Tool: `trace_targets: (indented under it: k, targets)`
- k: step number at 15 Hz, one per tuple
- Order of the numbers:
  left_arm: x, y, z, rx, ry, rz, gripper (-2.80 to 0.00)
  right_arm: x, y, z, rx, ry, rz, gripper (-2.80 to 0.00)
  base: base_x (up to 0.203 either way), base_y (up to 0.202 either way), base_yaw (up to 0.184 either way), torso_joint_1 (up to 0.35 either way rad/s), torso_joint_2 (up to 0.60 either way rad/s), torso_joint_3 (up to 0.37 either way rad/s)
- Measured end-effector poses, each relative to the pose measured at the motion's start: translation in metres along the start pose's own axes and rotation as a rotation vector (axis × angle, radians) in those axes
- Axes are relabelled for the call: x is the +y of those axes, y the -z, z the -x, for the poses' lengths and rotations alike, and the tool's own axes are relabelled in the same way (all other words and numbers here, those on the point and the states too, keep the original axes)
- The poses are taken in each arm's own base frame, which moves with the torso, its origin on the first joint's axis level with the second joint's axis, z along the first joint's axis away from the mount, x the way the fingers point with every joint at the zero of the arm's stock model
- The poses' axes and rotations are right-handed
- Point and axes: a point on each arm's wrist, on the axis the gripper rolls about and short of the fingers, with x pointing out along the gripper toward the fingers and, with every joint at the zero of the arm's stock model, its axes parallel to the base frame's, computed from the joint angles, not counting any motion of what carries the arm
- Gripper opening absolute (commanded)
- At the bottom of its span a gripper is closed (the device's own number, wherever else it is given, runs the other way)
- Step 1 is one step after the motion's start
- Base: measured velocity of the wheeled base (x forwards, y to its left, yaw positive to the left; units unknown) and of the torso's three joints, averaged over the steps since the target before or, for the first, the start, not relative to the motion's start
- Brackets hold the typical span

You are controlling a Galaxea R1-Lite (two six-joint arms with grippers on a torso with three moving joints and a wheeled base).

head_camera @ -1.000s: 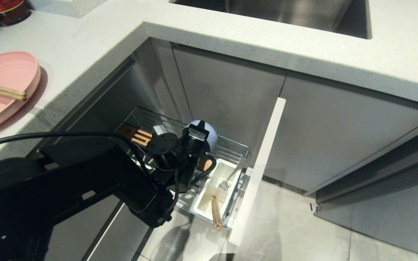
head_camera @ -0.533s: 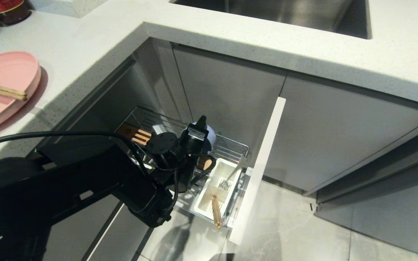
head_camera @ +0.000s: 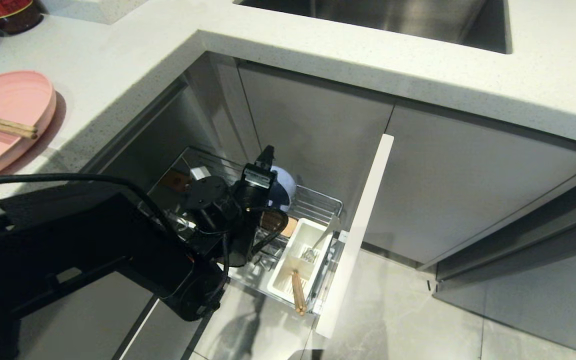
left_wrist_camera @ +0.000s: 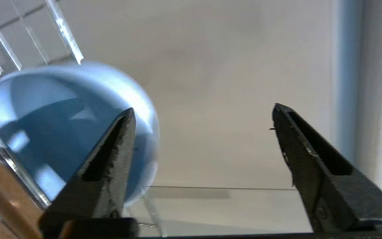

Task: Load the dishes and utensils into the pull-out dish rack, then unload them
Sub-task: Pick up the chopsticks and place it in the cupboard

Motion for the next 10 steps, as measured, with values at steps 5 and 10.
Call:
trace_targets:
  k: [5,10]
  targets:
    - [-0.022,-0.01,0.009,0.007,-0.032,-0.015,0.0,0.0,0.0,0.0,0.0,0.0,0.0,-2.8,0.0,0.0,0.0,0.0,0.0,0.0]
    - [-0.032,-0.008,0.014,-0.025,-0.071,-0.054,-2.8,0.0,0.0,0.0,0.0,0.0,0.0,-2.8,0.0,0.0,0.0,0.0,0.0,0.0]
